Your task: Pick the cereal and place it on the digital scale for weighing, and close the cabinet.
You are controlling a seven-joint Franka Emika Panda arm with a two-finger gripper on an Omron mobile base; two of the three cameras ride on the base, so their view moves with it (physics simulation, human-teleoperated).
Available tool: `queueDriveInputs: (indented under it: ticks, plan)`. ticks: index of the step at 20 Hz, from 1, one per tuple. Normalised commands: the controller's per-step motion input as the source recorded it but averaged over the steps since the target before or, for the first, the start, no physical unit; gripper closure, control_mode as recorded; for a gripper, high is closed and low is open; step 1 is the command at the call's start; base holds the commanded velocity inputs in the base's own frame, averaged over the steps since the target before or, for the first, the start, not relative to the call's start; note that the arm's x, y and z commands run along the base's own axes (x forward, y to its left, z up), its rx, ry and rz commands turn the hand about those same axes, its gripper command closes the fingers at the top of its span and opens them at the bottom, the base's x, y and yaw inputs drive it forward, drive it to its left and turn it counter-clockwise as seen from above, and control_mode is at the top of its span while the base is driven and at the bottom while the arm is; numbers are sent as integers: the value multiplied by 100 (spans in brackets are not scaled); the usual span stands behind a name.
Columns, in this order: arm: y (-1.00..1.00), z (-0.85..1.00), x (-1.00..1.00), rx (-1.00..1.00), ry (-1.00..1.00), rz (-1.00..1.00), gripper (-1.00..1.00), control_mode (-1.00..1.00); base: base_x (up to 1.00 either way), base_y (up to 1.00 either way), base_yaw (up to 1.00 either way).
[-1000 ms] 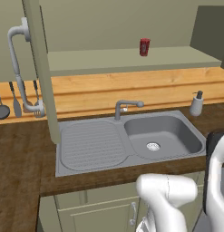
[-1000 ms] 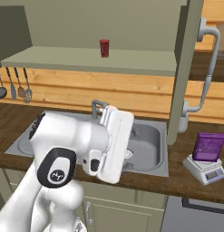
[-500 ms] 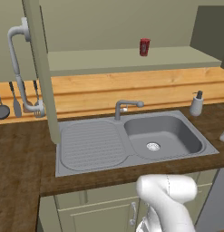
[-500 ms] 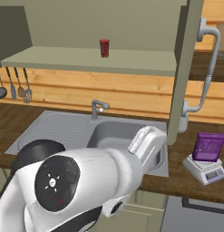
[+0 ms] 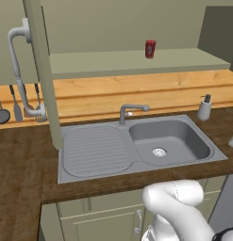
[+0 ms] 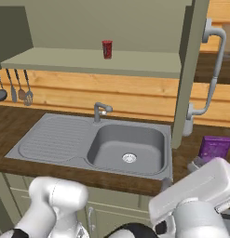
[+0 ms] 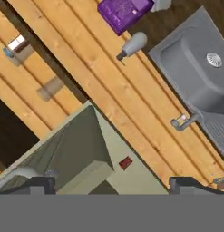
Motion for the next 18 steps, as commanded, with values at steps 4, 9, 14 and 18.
queueDriveInputs:
  ticks: [4,9,14,18]
  plan:
    - [0,-74,86,16,-70,38,-100,-100,0,0,0]
    - [-69,-24,93,31,-23,34,-100,-100,0,0,0]
    - [-100,4,45,27,-3,33,-100,-100,0,0,0]
    - [-81,-35,20,10,-12,23,-100,-100,0,0,0]
